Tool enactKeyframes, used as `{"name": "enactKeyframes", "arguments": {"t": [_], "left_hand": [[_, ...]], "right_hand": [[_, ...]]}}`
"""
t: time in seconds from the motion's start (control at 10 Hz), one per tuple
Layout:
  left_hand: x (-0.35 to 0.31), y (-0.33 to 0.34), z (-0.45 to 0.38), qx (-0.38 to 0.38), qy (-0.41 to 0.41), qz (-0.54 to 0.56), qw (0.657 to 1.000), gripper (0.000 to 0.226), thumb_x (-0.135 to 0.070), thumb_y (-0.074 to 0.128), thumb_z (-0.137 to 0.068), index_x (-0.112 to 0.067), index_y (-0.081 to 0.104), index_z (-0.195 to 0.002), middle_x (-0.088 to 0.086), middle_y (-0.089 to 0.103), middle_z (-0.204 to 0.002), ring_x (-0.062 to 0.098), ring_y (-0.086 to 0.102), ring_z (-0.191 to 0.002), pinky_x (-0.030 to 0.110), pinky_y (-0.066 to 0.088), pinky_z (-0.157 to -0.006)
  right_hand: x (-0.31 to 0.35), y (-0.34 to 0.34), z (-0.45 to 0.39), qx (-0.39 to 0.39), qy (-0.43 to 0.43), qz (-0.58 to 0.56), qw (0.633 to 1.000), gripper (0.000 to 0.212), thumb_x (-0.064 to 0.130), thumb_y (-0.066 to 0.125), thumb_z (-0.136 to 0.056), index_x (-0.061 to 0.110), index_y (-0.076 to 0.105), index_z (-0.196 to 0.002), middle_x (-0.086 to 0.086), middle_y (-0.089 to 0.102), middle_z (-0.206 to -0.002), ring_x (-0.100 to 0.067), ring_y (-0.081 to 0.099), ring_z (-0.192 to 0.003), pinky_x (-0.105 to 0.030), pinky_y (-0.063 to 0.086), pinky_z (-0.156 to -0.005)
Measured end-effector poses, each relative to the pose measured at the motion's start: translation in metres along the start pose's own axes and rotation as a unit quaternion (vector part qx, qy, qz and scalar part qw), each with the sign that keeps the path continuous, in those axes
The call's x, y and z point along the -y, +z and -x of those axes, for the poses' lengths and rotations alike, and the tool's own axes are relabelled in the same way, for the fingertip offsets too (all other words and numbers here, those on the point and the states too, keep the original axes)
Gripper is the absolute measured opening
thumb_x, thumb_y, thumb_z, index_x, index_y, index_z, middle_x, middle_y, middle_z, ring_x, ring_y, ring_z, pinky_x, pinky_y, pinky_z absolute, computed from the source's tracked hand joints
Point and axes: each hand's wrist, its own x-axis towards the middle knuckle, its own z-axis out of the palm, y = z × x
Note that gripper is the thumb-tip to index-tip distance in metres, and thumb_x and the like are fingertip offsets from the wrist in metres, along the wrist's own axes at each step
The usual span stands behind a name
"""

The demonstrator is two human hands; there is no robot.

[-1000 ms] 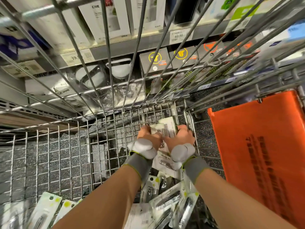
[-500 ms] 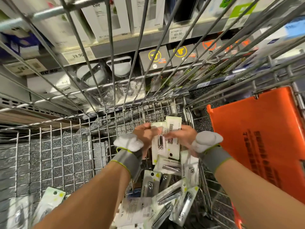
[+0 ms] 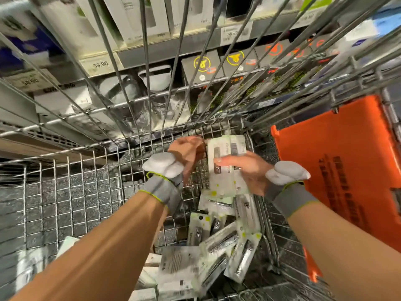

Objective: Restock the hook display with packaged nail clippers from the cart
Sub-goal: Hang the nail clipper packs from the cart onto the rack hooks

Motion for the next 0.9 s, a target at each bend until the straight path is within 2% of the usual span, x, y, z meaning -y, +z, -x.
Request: {"name": "enactKeyframes", "arguments": {"t": [0.1,0.2,0.3,0.4,0.5,0.6,0.7,0.8,0.9], "left_hand": [[0.016,-0.010,0.007,-0.053,0.054,-0.221,0.972,0.019,0.000,0.045,-0.094,-0.008,0.059,-0.083,-0.005,0.066,-0.058,0.007,0.063,-0.056,0.022,0.051,-0.058],[0.049,-0.018,0.006,0.020,0.129,-0.634,0.762,0.025,-0.019,0.055,-0.089,-0.016,0.062,-0.113,0.004,0.059,-0.118,0.023,0.052,-0.113,0.031,0.043,-0.097],[0.073,-0.023,0.006,0.156,0.136,-0.826,0.524,0.058,-0.057,0.052,-0.082,-0.035,0.043,-0.134,0.000,0.031,-0.145,0.033,0.021,-0.135,0.044,0.018,-0.114],[0.081,-0.029,0.019,0.150,0.178,-0.840,0.491,0.057,-0.055,0.047,-0.086,-0.031,0.039,-0.136,0.001,0.012,-0.152,0.034,0.005,-0.139,0.054,0.002,-0.113],[0.082,-0.022,0.033,0.150,0.243,-0.836,0.468,0.045,-0.040,0.041,-0.092,-0.027,0.040,-0.135,0.003,0.020,-0.152,0.029,0.006,-0.138,0.048,0.006,-0.110],[0.076,-0.010,0.036,0.073,0.301,-0.807,0.503,0.051,-0.026,0.034,-0.090,-0.020,0.042,-0.140,0.006,0.035,-0.148,0.030,0.015,-0.137,0.039,0.013,-0.110],[0.071,-0.006,0.041,0.128,0.110,-0.793,0.585,0.046,-0.022,0.039,-0.097,-0.004,0.037,-0.139,0.013,0.038,-0.145,0.029,0.030,-0.135,0.033,0.022,-0.109],[0.058,-0.013,0.046,0.127,0.052,-0.713,0.687,0.042,-0.026,0.057,-0.090,-0.006,0.052,-0.126,0.014,0.056,-0.125,0.031,0.052,-0.116,0.035,0.041,-0.096],[0.032,-0.024,0.054,0.104,0.026,-0.576,0.811,0.056,-0.018,0.074,-0.075,-0.011,0.052,-0.126,0.013,0.059,-0.123,0.031,0.056,-0.112,0.040,0.046,-0.096]], "right_hand": [[0.003,-0.005,0.000,-0.022,0.013,-0.024,0.999,0.042,0.010,0.067,-0.083,-0.001,0.056,-0.122,-0.011,0.064,-0.103,-0.022,0.062,-0.090,-0.034,0.050,-0.085],[0.007,-0.006,0.001,-0.021,0.041,-0.057,0.997,0.033,0.012,0.069,-0.076,0.003,0.066,-0.108,-0.012,0.066,-0.105,-0.024,0.062,-0.092,-0.037,0.050,-0.087],[0.011,-0.008,0.004,0.012,0.068,-0.113,0.991,0.029,0.015,0.071,-0.063,0.010,0.069,-0.091,-0.013,0.070,-0.089,-0.024,0.068,-0.074,-0.041,0.057,-0.077],[0.011,-0.006,0.004,-0.003,0.066,-0.164,0.984,0.020,0.010,0.070,-0.070,0.010,0.069,-0.089,-0.012,0.072,-0.081,-0.025,0.070,-0.067,-0.044,0.059,-0.064],[0.011,-0.004,0.004,-0.035,0.076,-0.165,0.983,0.024,0.013,0.071,-0.073,0.010,0.067,-0.097,-0.014,0.071,-0.094,-0.030,0.066,-0.085,-0.054,0.051,-0.087],[0.016,0.001,0.010,-0.010,0.078,-0.172,0.982,0.018,0.009,0.068,-0.074,0.010,0.067,-0.091,-0.014,0.073,-0.087,-0.029,0.069,-0.074,-0.053,0.055,-0.075],[0.020,0.005,0.016,-0.008,0.068,-0.159,0.985,0.048,0.015,0.073,-0.059,0.011,0.065,-0.106,-0.014,0.069,-0.103,-0.027,0.067,-0.092,-0.045,0.054,-0.083],[0.031,0.010,0.031,0.017,0.044,-0.157,0.986,0.022,0.011,0.068,-0.071,0.011,0.064,-0.092,-0.010,0.070,-0.089,-0.024,0.066,-0.088,-0.044,0.048,-0.089],[0.040,0.014,0.041,0.039,0.031,-0.135,0.990,0.042,0.012,0.070,-0.067,0.008,0.063,-0.108,-0.015,0.067,-0.105,-0.032,0.062,-0.104,-0.053,0.043,-0.099]]}}
